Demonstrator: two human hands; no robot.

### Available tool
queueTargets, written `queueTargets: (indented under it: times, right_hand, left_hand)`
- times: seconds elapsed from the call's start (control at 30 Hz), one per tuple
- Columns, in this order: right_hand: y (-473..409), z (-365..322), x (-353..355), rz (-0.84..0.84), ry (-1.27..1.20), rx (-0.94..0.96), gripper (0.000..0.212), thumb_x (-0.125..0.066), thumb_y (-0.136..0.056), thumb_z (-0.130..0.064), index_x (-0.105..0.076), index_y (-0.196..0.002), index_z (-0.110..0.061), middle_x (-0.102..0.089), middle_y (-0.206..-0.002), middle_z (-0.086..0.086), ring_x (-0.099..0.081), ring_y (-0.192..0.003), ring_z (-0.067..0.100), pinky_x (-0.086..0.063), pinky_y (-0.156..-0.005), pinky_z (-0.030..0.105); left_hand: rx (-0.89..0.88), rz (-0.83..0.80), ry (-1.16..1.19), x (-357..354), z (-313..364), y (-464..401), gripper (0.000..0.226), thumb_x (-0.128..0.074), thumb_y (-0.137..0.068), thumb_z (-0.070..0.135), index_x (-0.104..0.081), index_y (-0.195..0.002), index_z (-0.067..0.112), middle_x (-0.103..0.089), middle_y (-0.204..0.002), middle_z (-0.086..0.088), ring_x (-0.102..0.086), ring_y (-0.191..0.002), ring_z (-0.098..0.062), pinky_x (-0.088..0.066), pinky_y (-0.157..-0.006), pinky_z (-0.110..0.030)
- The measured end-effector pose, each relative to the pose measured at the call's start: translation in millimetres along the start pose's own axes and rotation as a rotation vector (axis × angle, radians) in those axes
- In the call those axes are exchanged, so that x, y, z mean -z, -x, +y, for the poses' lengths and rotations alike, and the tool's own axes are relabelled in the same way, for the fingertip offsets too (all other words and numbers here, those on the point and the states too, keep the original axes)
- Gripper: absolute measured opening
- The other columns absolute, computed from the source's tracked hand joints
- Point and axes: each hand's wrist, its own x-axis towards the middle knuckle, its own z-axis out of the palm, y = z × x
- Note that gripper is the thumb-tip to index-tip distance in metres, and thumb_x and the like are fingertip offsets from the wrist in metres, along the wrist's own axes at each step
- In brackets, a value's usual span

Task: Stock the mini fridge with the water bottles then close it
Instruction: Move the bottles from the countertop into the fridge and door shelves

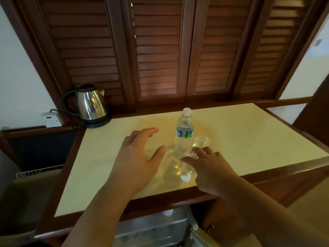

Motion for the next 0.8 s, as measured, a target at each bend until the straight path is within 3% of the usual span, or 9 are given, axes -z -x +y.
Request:
queueTargets:
  times: [0.07, 0.17, 0.23, 0.3, 0.4, 0.53, 0.63, 0.73, 0.8]
  right_hand:
    - [-12, 6, -14, -0.025, 0.133, 0.092, 0.081, -0.066, -0.083, -0.017, -0.033, -0.15, -0.048, -0.026, -0.161, 0.007, -0.027, -0.146, 0.037, -0.038, -0.109, 0.052]
    - [-25, 13, -29, -0.027, 0.246, 0.245, 0.064, -0.073, -0.082, -0.012, -0.055, -0.136, -0.042, -0.044, -0.153, 0.013, -0.038, -0.143, 0.041, -0.041, -0.106, 0.056]
    - [-31, 18, -35, -0.041, 0.27, 0.299, 0.053, -0.075, -0.085, -0.016, -0.06, -0.131, -0.037, -0.053, -0.143, 0.012, -0.046, -0.136, 0.041, -0.046, -0.102, 0.054]
    - [-33, 22, -37, 0.002, 0.267, 0.326, 0.047, -0.079, -0.083, -0.021, -0.064, -0.126, -0.035, -0.06, -0.13, 0.01, -0.056, -0.122, 0.038, -0.053, -0.09, 0.048]
    - [-24, 33, -41, 0.128, 0.213, 0.304, 0.047, -0.081, -0.08, -0.025, -0.063, -0.122, -0.037, -0.062, -0.125, 0.007, -0.061, -0.109, 0.032, -0.054, -0.076, 0.041]
    - [12, 40, -42, 0.396, 0.0, 0.103, 0.045, -0.073, -0.088, -0.031, -0.061, -0.131, -0.035, -0.059, -0.135, 0.008, -0.062, -0.108, 0.031, -0.054, -0.076, 0.042]
    - [50, 39, -37, 0.611, -0.321, -0.158, 0.045, -0.079, -0.086, -0.022, -0.065, -0.129, -0.025, -0.058, -0.132, 0.003, -0.062, -0.111, 0.025, -0.056, -0.082, 0.04]
    - [93, 35, -28, 0.758, -0.568, -0.336, 0.039, -0.08, -0.086, -0.025, -0.066, -0.123, -0.021, -0.057, -0.121, -0.008, -0.06, -0.107, 0.001, -0.051, -0.084, 0.014]
    - [124, 31, -25, 0.811, -0.627, -0.419, 0.037, -0.081, -0.084, -0.026, -0.068, -0.119, -0.022, -0.057, -0.114, -0.012, -0.058, -0.1, -0.011, -0.045, -0.079, 0.003]
  left_hand:
    - [-0.013, -0.068, -0.051, -11, 6, -42, 0.06, -0.063, -0.094, 0.054, -0.037, -0.148, 0.05, -0.049, -0.145, 0.015, -0.047, -0.133, -0.011, -0.049, -0.107, -0.036]
    - [-0.093, -0.141, -0.119, -38, 17, -101, 0.075, -0.063, -0.094, 0.056, -0.021, -0.156, 0.051, -0.044, -0.151, 0.003, -0.044, -0.138, -0.021, -0.047, -0.109, -0.041]
    - [-0.108, -0.198, -0.14, -56, 23, -134, 0.078, -0.062, -0.094, 0.058, -0.016, -0.157, 0.053, -0.043, -0.15, -0.003, -0.046, -0.136, -0.026, -0.048, -0.108, -0.046]
    - [-0.127, -0.253, -0.148, -76, 23, -156, 0.072, -0.061, -0.094, 0.058, -0.025, -0.155, 0.052, -0.048, -0.142, -0.003, -0.051, -0.128, -0.026, -0.051, -0.101, -0.044]
    - [-0.188, -0.272, -0.157, -96, 22, -168, 0.047, -0.065, -0.094, 0.045, -0.057, -0.14, 0.04, -0.06, -0.118, 0.0, -0.061, -0.111, -0.024, -0.05, -0.086, -0.035]
    - [-0.18, -0.172, -0.129, -101, 21, -156, 0.027, -0.069, -0.093, 0.027, -0.07, -0.118, 0.034, -0.063, -0.106, 0.0, -0.062, -0.099, -0.024, -0.051, -0.082, -0.034]
    - [-0.214, -0.111, -0.134, -97, 25, -125, 0.026, -0.072, -0.092, 0.028, -0.071, -0.118, 0.032, -0.063, -0.106, 0.003, -0.063, -0.096, -0.022, -0.05, -0.082, -0.033]
    - [-0.229, -0.055, -0.132, -89, 33, -72, 0.039, -0.07, -0.096, 0.029, -0.066, -0.135, 0.025, -0.067, -0.12, 0.002, -0.066, -0.105, -0.02, -0.055, -0.092, -0.035]
    - [-0.212, -0.023, -0.089, -78, 40, -30, 0.038, -0.069, -0.097, 0.03, -0.068, -0.133, 0.022, -0.069, -0.118, 0.002, -0.067, -0.101, -0.016, -0.058, -0.088, -0.032]
